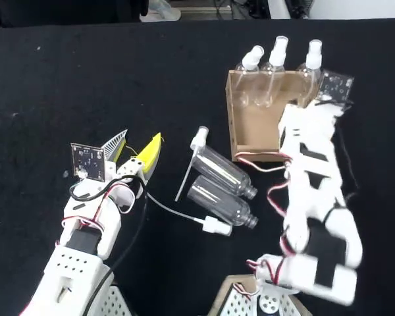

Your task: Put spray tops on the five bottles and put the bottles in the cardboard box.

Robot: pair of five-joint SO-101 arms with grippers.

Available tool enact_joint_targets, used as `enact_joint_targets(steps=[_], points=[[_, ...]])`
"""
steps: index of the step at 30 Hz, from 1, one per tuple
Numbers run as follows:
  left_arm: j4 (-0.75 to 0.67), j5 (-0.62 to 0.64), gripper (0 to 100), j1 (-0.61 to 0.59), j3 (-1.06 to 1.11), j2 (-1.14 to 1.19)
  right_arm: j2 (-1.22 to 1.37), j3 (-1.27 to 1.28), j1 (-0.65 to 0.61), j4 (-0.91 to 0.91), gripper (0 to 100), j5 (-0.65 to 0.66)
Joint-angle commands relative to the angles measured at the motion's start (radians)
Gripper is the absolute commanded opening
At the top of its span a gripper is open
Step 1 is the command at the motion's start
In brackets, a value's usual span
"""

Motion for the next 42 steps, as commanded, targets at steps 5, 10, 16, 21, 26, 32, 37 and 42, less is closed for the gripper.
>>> enact_joint_targets(steps=[5, 10, 16, 21, 26, 32, 37, 42], points=[[0.038, -0.008, 25, -0.047, -0.044, -0.018, -0.4, -0.136, -0.026, 0.689, 8.5, 0.132], [0.273, -0.006, 25, -0.088, -0.2, -0.009, -0.489, -0.226, -0.115, 1.112, 8.6, 0.249], [0.479, -0.028, 25, -0.088, -0.366, -0.009, -0.49, -0.232, -0.359, 1.344, 8.6, 0.425], [0.543, -0.132, 25, -0.097, -0.39, -0.014, -0.49, -0.225, -0.525, 1.448, 15.8, 0.491], [0.62, -0.193, 25, -0.257, -0.334, -0.017, -0.49, -0.189, -0.588, 1.333, 19.7, 0.506], [0.649, -0.132, 25, -0.467, -0.265, -0.018, -0.397, -0.165, -0.62, 1.132, 19.1, 0.457], [0.652, -0.126, 25, -0.524, -0.252, -0.018, -0.206, -0.2, -0.623, 1.069, 21.6, 0.462], [0.651, -0.126, 25, -0.524, -0.239, -0.018, -0.102, -0.259, -0.623, 1.063, 24.0, 0.479]])
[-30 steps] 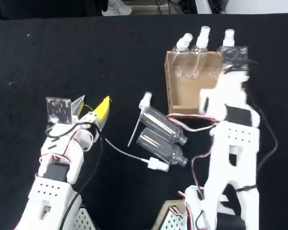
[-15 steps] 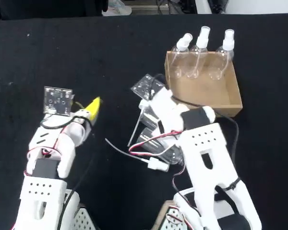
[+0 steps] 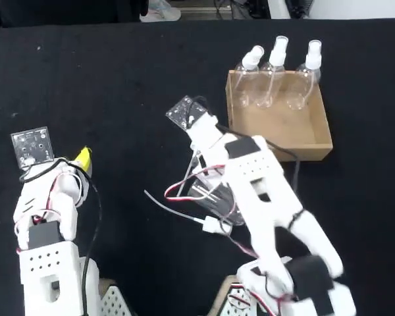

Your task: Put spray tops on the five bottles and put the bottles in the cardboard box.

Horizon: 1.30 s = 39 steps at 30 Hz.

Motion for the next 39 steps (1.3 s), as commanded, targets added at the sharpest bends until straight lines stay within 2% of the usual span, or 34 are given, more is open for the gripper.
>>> enact_joint_targets(steps=[1, 11, 18, 20, 23, 28, 33, 36, 39], points=[[0.006, 0.014, 25, -0.012, -0.013, -0.015, 0.047, -0.09, -0.011, -0.023, 24.0, 0.028], [0.006, 0.014, 25, -0.012, -0.013, -0.015, 0.24, -0.094, -0.014, -0.15, 23.6, 0.029], [0.006, 0.014, 25, -0.012, -0.012, -0.015, 0.245, -0.096, -0.046, -0.196, 3.2, -0.011], [0.006, 0.014, 25, -0.012, -0.012, -0.015, 0.239, -0.122, -0.038, -0.213, 1.1, -0.032], [0.006, 0.014, 25, -0.012, -0.01, -0.015, 0.194, -0.188, -0.021, -0.186, 1.8, -0.035], [0.006, 0.014, 25, -0.012, -0.01, -0.015, 0.071, -0.358, -0.049, -0.025, 1.8, -0.046], [0.005, 0.014, 25, -0.022, -0.015, -0.015, 0.002, -0.423, -0.115, 0.023, 1.8, -0.183], [0.0, 0.006, 25, -0.05, -0.028, -0.015, 0.016, -0.381, -0.199, -0.034, 2.1, -0.336], [-0.002, 0.006, 25, -0.137, -0.068, -0.015, 0.05, -0.288, -0.299, -0.175, 2.1, -0.413]])
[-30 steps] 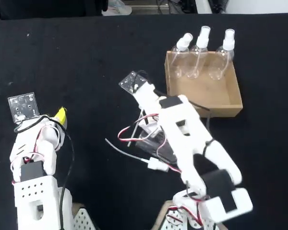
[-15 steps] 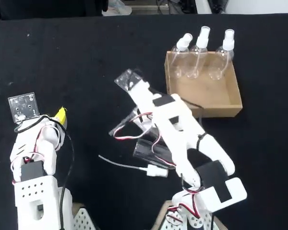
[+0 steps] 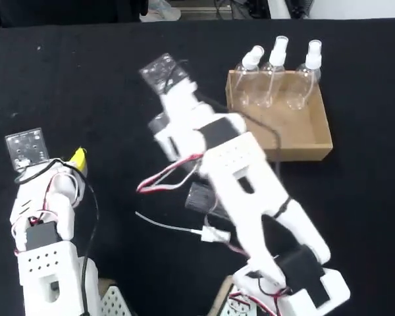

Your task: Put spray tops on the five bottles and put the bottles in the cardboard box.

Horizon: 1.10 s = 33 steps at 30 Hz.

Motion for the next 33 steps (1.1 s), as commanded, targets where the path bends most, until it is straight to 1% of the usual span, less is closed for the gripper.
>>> enact_joint_targets(steps=[1, 6, 8, 9, 10, 14, 15, 17, 19, 24, 27, 30, 33], points=[[-0.003, 0.002, 25, -0.136, -0.074, -0.014, 0.004, 0.059, -0.115, -0.175, 2.1, -0.075], [-0.003, -0.121, 25, -0.361, -0.044, -0.012, 0.064, 0.193, -0.23, -0.46, 2.2, -0.08], [-0.003, -0.147, 25, -0.417, -0.022, -0.014, 0.09, 0.234, -0.258, -0.552, 2.8, -0.075], [-0.003, -0.158, 25, -0.432, -0.01, -0.014, 0.104, 0.249, -0.269, -0.58, 4.8, -0.075], [-0.003, -0.172, 25, -0.438, 0.001, -0.014, 0.117, 0.257, -0.281, -0.589, 8.8, -0.08], [-0.002, -0.21, 25, -0.432, 0.03, -0.014, 0.16, 0.263, -0.315, -0.589, 30.2, -0.075], [-0.002, -0.213, 25, -0.433, 0.035, -0.014, 0.16, 0.262, -0.316, -0.58, 33.8, -0.075], [-0.002, -0.213, 25, -0.44, 0.041, -0.014, 0.142, 0.252, -0.315, -0.542, 36.4, -0.078], [-0.002, -0.215, 25, -0.441, 0.05, -0.014, 0.091, 0.248, -0.313, -0.477, 35.2, -0.08], [-0.009, -0.21, 25, -0.43, 0.036, -0.012, -0.114, 0.248, -0.299, -0.273, 27.0, -0.071], [0.012, -0.207, 25, -0.375, -0.03, 0.0, -0.213, 0.269, -0.253, -0.213, 22.8, -0.034], [0.1, -0.193, 25, -0.298, -0.151, 0.041, -0.237, 0.367, -0.249, -0.278, 17.8, -0.018], [0.175, -0.183, 25, -0.213, -0.308, 0.143, -0.228, 0.492, -0.285, -0.448, 13.9, -0.02]])
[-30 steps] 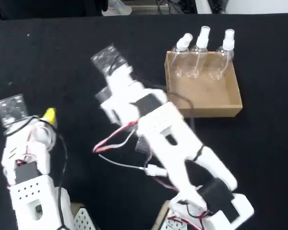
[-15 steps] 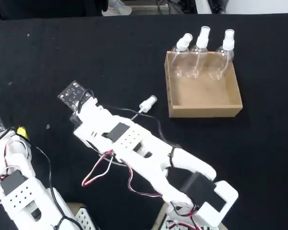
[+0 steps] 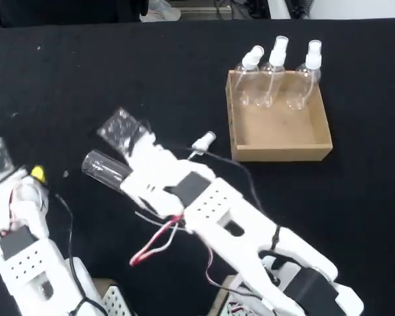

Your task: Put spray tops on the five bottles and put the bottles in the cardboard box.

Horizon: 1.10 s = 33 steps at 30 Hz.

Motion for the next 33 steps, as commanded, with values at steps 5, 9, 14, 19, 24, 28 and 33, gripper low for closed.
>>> enact_joint_targets(steps=[5, 9, 14, 19, 24, 28, 33], points=[[0.14, 0.018, 25, 0.219, -0.473, 0.35, -0.035, 0.147, -0.037, -0.218, 11.4, 0.012], [0.141, 0.018, 25, 0.297, -0.633, 0.562, -0.031, 0.148, -0.017, -0.218, 11.3, 0.006], [0.112, 0.012, 25, 0.392, -0.776, 0.825, -0.038, 0.173, -0.025, -0.218, 11.3, -0.023], [0.115, -0.038, 25, 0.406, -0.852, 1.019, -0.039, 0.18, -0.025, -0.216, 11.3, -0.126], [0.114, -0.038, 25, 0.417, -0.865, 1.085, -0.038, 0.148, -0.025, -0.124, 11.3, -0.21], [0.115, -0.04, 25, 0.438, -0.863, 1.109, -0.031, 0.143, -0.046, -0.106, 11.3, -0.213], [0.153, -0.046, 25, 0.452, -0.854, 1.131, -0.03, 0.176, -0.106, -0.13, 11.3, -0.212]])
